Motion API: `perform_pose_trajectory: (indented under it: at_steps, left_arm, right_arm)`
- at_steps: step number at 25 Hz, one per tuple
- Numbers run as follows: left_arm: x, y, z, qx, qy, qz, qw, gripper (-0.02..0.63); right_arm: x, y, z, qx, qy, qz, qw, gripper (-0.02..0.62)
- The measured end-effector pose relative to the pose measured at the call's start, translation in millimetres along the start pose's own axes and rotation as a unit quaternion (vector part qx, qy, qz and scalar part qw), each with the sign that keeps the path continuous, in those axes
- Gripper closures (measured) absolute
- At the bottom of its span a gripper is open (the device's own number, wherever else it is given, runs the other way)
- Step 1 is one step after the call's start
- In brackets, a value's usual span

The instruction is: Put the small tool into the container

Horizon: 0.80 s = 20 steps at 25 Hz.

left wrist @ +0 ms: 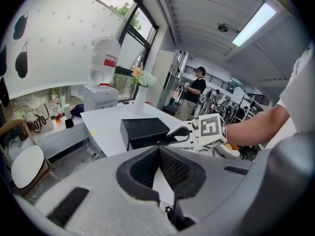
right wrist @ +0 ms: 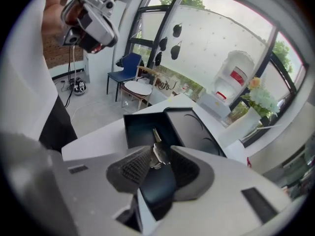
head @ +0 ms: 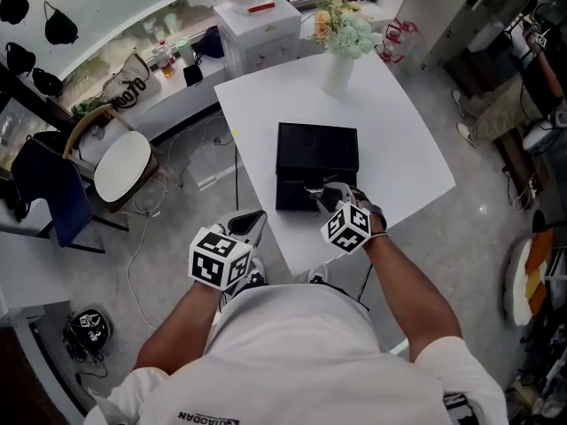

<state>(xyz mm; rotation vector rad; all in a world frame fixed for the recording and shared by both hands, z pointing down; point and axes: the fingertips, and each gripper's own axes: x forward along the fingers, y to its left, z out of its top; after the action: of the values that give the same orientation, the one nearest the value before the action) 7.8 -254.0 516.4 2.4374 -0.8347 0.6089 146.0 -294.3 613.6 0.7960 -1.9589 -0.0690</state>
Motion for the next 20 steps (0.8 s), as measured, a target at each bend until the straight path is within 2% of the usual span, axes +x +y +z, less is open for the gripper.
perform_pose_trajectory:
  at_steps: [5,8,14,20]
  left_arm:
    - [2.6,-6.6,11.9,0.019,-0.010,-0.007,0.9997,0.597]
    - [2.5,-12.9,22.3,0.031,-0.023,-0.014,0.9992,0.597]
    - [0.1,-26.2,49.7,0.055,-0.058,-0.028,0.9964,0.597]
    - [-2.8,-39.9,67.5,0.068,-0.084,-0.042,0.9933,0.597]
  right_arm:
    - [-41.1,-5.5,12.2,0.097,-0.046,-0.024,0.994,0.465]
    - [-69.1,-9.0,19.4,0.167,-0.084,-0.036,0.982,0.470]
    - [-119.2,-21.2,30.0,0.321,-0.175,-0.042,0.930,0.505]
    - [-162.8,-32.6,38.1,0.444,-0.258,-0.033,0.858,0.559]
